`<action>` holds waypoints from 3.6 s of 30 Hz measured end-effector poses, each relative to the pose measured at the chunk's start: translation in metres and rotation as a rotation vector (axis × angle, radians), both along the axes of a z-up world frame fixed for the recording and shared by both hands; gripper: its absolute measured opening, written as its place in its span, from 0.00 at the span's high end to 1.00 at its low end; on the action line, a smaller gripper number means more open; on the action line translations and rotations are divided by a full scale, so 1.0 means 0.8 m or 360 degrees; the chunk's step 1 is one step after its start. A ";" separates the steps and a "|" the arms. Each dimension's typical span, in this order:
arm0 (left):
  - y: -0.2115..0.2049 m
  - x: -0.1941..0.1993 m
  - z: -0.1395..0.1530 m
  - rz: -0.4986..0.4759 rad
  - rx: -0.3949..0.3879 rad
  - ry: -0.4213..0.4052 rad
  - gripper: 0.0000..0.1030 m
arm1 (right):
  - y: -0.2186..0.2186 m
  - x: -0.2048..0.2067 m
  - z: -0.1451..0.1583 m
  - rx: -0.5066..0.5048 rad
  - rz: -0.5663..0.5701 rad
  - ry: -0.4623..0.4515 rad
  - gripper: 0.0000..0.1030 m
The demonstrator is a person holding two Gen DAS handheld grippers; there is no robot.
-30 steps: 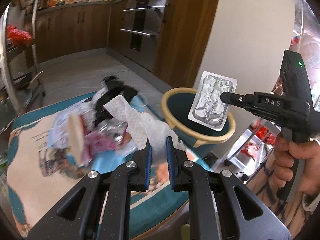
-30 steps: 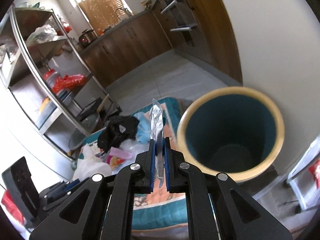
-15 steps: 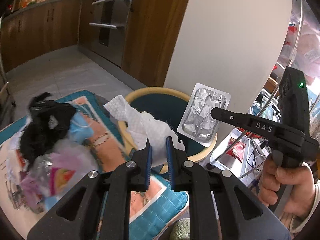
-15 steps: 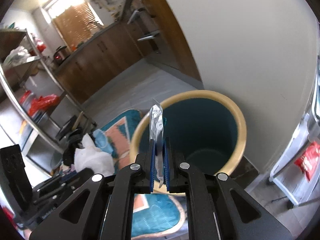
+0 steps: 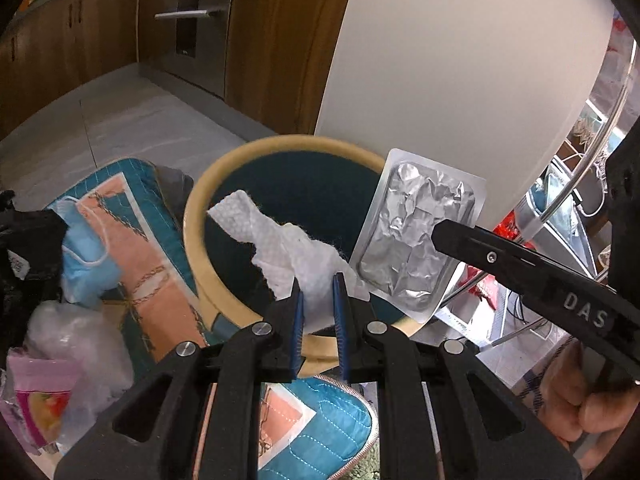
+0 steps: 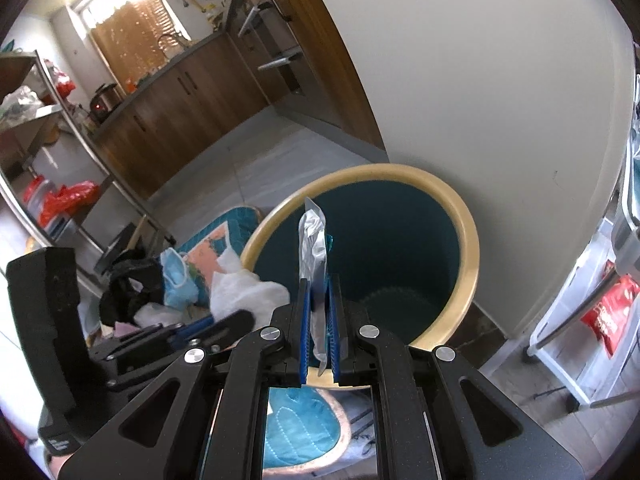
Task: Collect trash
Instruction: 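Open both grippers over the bin to drop tissue and blister pack, then move both tools back over the trash pile, then grasp the foil-and-pink wrapper with the left gripper while the right gripper grasps a clear plastic bag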
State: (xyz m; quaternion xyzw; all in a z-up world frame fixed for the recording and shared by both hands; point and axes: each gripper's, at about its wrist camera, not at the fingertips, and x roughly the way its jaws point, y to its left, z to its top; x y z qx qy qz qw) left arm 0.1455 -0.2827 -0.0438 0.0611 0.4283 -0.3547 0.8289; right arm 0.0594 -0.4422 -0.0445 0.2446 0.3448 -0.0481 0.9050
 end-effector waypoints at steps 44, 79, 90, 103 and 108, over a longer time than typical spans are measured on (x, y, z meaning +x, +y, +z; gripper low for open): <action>0.161 -0.067 0.080 0.0288 -0.0097 -0.0330 0.21 | 0.031 0.014 0.001 -0.0003 0.0045 0.0013 0.26; 0.280 -0.040 0.021 0.0545 0.0110 -0.0321 0.43 | 0.177 0.019 0.018 -0.0151 0.0591 0.0006 0.18; 0.250 -0.030 0.009 0.0337 0.0207 -0.0304 0.60 | 0.157 0.020 0.010 -0.0074 0.0507 0.0051 0.18; 0.256 -0.041 0.016 0.0268 0.0091 -0.0230 0.93 | 0.156 0.025 0.010 -0.0024 0.0489 0.0064 0.18; 0.266 -0.054 0.038 0.0266 0.0041 -0.0265 0.94 | 0.161 0.027 0.012 -0.0016 0.0493 0.0055 0.18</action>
